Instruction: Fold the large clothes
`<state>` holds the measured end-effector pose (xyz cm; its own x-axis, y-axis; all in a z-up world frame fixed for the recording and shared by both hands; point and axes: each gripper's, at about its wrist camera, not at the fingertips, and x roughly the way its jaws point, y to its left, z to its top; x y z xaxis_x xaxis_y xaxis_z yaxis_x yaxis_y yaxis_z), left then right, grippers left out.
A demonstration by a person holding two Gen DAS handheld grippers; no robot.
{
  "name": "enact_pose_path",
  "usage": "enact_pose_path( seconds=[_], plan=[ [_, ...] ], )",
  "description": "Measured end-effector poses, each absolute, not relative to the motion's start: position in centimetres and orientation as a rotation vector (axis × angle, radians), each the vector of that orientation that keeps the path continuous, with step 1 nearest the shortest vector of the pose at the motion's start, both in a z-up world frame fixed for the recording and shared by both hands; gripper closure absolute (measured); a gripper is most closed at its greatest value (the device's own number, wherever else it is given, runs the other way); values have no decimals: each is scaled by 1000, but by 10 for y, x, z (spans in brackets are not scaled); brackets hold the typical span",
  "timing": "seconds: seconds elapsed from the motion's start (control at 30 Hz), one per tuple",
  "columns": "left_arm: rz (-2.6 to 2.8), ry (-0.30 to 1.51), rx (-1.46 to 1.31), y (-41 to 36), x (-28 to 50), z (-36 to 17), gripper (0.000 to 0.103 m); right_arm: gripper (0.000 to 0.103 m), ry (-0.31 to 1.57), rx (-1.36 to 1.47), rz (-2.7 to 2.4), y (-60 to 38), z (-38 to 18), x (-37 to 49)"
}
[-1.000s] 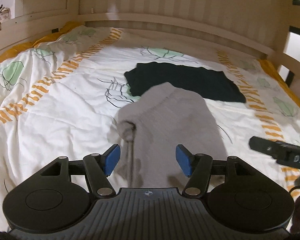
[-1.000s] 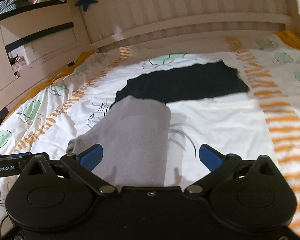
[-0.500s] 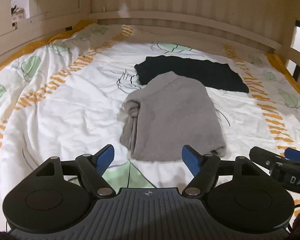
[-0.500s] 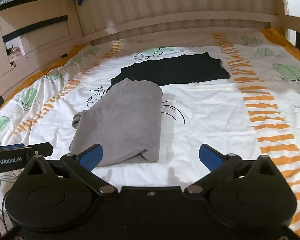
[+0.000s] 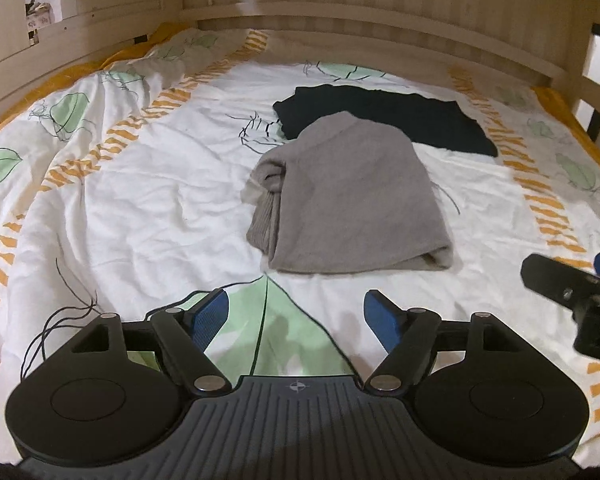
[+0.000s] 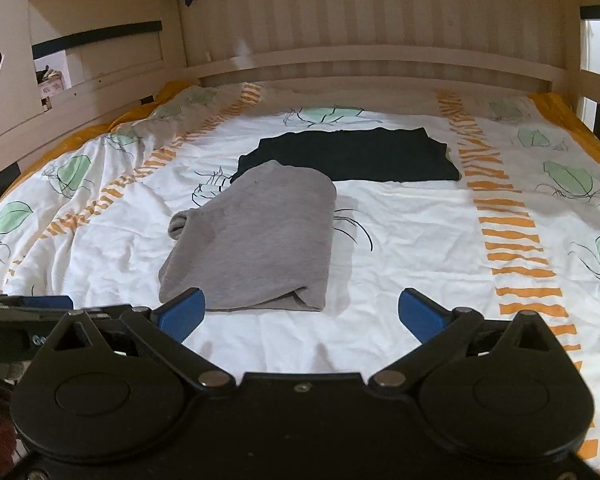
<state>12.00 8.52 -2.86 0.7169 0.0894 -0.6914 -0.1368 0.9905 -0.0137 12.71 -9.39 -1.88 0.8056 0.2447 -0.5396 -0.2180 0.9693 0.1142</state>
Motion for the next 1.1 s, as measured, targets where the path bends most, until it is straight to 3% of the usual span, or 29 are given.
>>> enact_pose_path(
  seconds=[1.1],
  plan=[
    [121,807,-76,92,125,-34,30,1,601,40,242,-91,-23,129]
  ],
)
